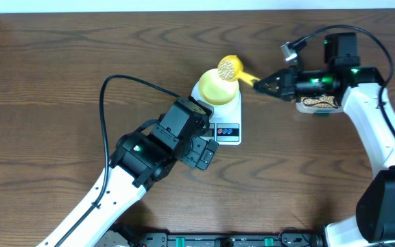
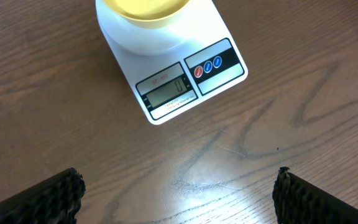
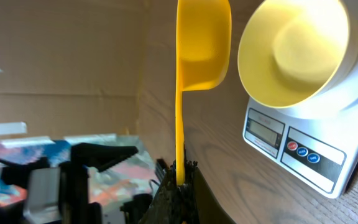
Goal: Scoop item into bowl and weigh 50g on scale
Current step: 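Lift the filled scoop and move it over the yellow bowl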
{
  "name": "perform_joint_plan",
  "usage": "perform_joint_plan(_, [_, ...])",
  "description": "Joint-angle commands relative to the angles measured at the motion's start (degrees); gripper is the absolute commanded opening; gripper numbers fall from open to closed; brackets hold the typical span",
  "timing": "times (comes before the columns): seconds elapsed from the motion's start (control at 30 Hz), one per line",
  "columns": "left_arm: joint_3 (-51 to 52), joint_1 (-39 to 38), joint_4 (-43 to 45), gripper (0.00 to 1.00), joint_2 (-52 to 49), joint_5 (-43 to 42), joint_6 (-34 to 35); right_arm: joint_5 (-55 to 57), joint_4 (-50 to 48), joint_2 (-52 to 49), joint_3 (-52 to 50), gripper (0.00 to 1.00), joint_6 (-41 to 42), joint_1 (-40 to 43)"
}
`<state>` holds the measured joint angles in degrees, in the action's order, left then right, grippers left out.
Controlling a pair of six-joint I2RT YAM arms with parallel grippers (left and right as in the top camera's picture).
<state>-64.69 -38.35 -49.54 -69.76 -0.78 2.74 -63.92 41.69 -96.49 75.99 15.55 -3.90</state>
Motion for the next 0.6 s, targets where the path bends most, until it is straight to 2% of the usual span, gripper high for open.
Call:
perform_joint_plan(0.0, [-1.29, 0.17, -0.11, 0.99, -0.02, 0.13, -0.52, 4.09, -0.37, -0.26, -0.33, 0.01, 0.22, -2.49])
perform_joint_plan(0.3, [-1.29, 0.17, -0.11, 0.99, -0.02, 0.13, -0.52, 16.06, -0.37, -0.26, -0.33, 0.01, -1.01, -5.6])
perform_joint_plan(0.57, [-1.29, 0.17, -0.11, 0.99, -0.02, 0.13, -0.52, 22.14, -1.01, -0.26, -0.33, 0.01, -2.19, -8.0])
